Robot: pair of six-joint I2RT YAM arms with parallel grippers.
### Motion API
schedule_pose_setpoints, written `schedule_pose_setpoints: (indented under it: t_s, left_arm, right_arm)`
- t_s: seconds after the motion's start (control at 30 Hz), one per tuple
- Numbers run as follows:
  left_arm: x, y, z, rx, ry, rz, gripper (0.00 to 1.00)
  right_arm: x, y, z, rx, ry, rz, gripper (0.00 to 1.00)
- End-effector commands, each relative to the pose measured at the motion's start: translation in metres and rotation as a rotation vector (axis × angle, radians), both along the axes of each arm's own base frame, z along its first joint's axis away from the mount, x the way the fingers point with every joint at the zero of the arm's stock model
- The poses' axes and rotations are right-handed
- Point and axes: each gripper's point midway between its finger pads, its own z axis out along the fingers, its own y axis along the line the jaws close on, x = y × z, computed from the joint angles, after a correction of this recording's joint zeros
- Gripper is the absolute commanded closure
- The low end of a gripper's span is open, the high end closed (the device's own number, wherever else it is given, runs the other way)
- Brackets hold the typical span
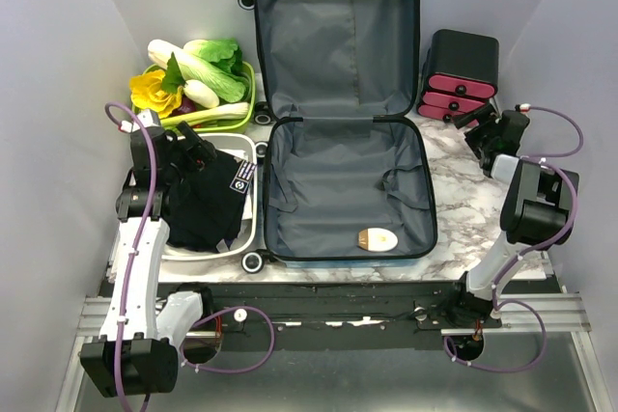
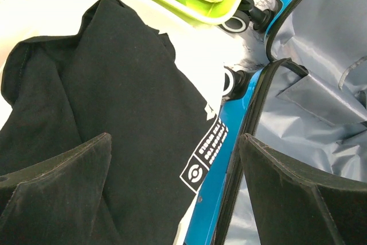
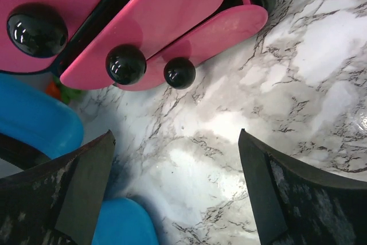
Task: Open, take out, and arrange the luggage
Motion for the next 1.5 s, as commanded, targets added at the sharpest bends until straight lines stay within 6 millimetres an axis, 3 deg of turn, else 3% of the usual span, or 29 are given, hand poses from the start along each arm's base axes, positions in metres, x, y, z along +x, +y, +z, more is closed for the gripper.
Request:
schedule_pose_setpoints:
  t_s: [0.0, 0.17, 0.37, 0.5, 0.8, 1.03, 1.47]
  left_arm:
    - [-0.002, 0.001, 0.001, -0.020, -0.024, 0.017, 0.01]
    - [-0.004, 0.002, 0.004, -0.017, -0.036, 0.023, 0.01]
    - [-0.004, 0.002, 0.005, -0.016, -0.041, 0.022, 0.01]
    - [-0.001, 0.007, 0.012, 0.001, -0.049, 0.043, 0.01]
    - [0.001, 0.009, 0.021, 0.025, -0.041, 0.042, 0.01]
    - [0.001, 0.012, 0.025, 0.044, -0.035, 0.042, 0.01]
    - [0.002, 0.012, 0.020, 0.043, -0.018, 0.047, 0.01]
  right_arm:
    - [0.014, 0.011, 0.013, 0.035, -0.055, 0.045, 0.06]
    - [0.023, 0.018, -0.005, 0.147, -0.035, 0.020, 0.19]
    - [0.032, 0.028, -0.013, 0.220, -0.035, 0.007, 0.25]
    - [0.034, 0.037, -0.039, 0.286, 0.041, -0.033, 0.26]
    - [0.042, 0.029, -0.053, 0.382, -0.020, -0.149, 0.35]
    - [0.046, 0.018, -0.051, 0.343, -0.058, -0.190, 0.43]
    - [0.054, 0.012, -0.059, 0.357, -0.066, -0.222, 0.42]
